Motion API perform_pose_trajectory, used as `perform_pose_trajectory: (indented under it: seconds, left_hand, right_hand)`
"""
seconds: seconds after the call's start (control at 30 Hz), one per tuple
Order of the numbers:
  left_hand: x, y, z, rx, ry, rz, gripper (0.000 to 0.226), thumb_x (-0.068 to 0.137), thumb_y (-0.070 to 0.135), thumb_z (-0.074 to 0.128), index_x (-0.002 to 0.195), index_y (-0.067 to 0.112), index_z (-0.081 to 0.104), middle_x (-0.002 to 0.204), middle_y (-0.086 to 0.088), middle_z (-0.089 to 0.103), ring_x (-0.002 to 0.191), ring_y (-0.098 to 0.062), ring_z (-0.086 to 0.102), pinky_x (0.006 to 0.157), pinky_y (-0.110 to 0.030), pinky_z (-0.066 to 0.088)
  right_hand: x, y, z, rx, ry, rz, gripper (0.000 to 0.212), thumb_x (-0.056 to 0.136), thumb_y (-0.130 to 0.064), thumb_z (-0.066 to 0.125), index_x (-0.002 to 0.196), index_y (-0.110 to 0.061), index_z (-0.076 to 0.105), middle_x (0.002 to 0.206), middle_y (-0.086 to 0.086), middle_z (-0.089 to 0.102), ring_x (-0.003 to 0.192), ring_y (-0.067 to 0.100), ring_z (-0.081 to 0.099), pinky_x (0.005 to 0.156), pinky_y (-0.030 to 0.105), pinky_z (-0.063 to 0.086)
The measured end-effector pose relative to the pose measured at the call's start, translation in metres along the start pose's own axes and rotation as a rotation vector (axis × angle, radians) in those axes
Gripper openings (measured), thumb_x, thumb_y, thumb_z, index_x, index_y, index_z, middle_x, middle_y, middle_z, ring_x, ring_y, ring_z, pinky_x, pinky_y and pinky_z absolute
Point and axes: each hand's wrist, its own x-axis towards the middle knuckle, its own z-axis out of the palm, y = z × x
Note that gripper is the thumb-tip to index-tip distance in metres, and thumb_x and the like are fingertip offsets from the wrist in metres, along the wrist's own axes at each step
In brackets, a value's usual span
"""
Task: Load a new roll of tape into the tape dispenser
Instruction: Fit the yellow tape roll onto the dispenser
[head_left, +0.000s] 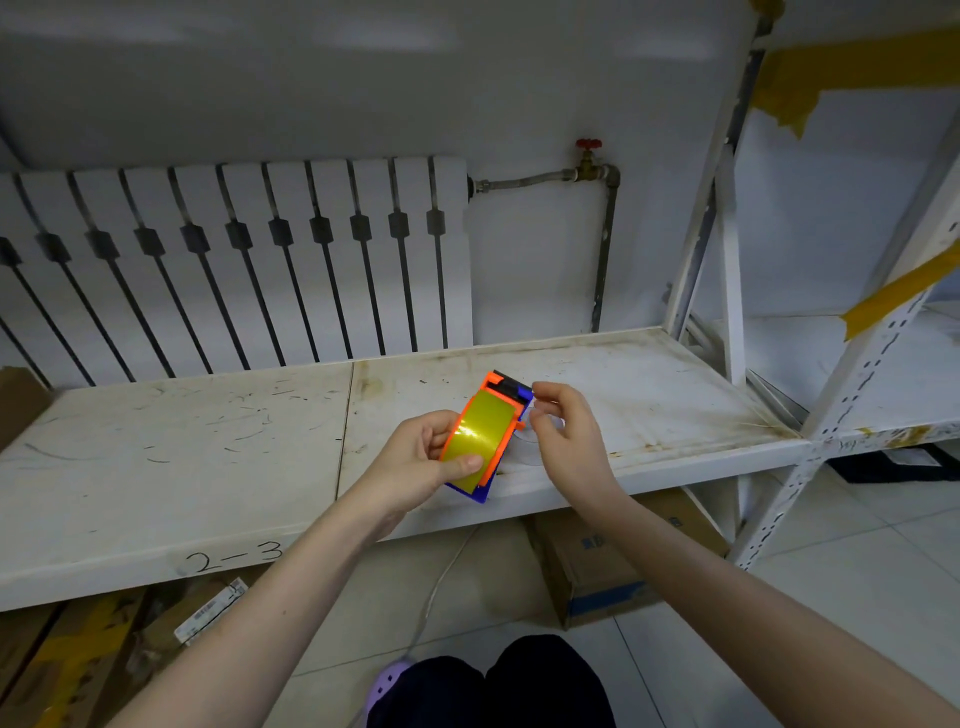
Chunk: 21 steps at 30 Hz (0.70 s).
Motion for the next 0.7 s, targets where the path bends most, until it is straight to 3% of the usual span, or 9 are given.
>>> perform_pose_trajectory:
  seconds: [0.2, 0.3, 0.47, 0.6, 0.7]
  left_hand:
    - [-0.002, 0.003, 0.002, 0.086, -0.061, 0.039, 0.025, 0.079, 0.001, 0.068, 0.100, 0.016, 0.062, 0.092, 0.003, 0.070, 0.081, -0.002, 0.068, 0.069, -0.015, 0.052]
    - [-0.003, 0.003, 0.001, 0.109, -0.068, 0.048, 0.025, 0.079, 0.002, 0.069, 0.099, 0.016, 0.063, 0.094, 0.002, 0.070, 0.082, -0.002, 0.068, 0.070, -0.016, 0.052]
    - [-0.003, 0.000, -0.001, 0.144, -0.066, 0.048, 0.024, 0.079, 0.004, 0.069, 0.099, 0.017, 0.062, 0.093, 0.003, 0.068, 0.079, 0.002, 0.066, 0.068, -0.015, 0.052]
    - [-0.003, -0.005, -0.001, 0.144, -0.054, 0.043, 0.024, 0.078, 0.003, 0.070, 0.099, 0.010, 0.063, 0.092, 0.000, 0.069, 0.080, -0.003, 0.067, 0.069, -0.016, 0.053]
    - [-0.001, -0.009, -0.001, 0.129, -0.023, 0.036, 0.026, 0.077, 0.002, 0.071, 0.101, 0.002, 0.062, 0.095, -0.010, 0.070, 0.085, -0.017, 0.067, 0.075, -0.026, 0.055]
  right_hand:
    - [0.001, -0.016, 0.000, -0.067, -0.326, -0.028, 0.037, 0.097, -0.033, 0.041, 0.130, -0.016, 0.048, 0.124, 0.004, 0.056, 0.107, 0.011, 0.053, 0.084, 0.021, 0.047]
    - [-0.003, -0.019, -0.001, -0.122, -0.287, -0.088, 0.035, 0.096, -0.032, 0.046, 0.127, -0.016, 0.051, 0.122, 0.006, 0.058, 0.108, 0.015, 0.055, 0.093, 0.036, 0.049]
    - [-0.010, -0.028, -0.003, -0.347, -0.201, -0.290, 0.033, 0.096, -0.028, 0.047, 0.125, -0.016, 0.055, 0.124, 0.002, 0.061, 0.110, 0.015, 0.056, 0.094, 0.046, 0.046]
    - [-0.015, -0.039, -0.001, -0.487, -0.165, -0.393, 0.031, 0.096, -0.022, 0.046, 0.125, -0.015, 0.058, 0.128, 0.002, 0.061, 0.117, 0.016, 0.055, 0.097, 0.045, 0.044]
    - [-0.016, -0.042, 0.001, -0.650, -0.298, -0.411, 0.039, 0.094, -0.019, 0.051, 0.132, -0.012, 0.051, 0.139, 0.005, 0.052, 0.128, 0.021, 0.048, 0.105, 0.038, 0.037]
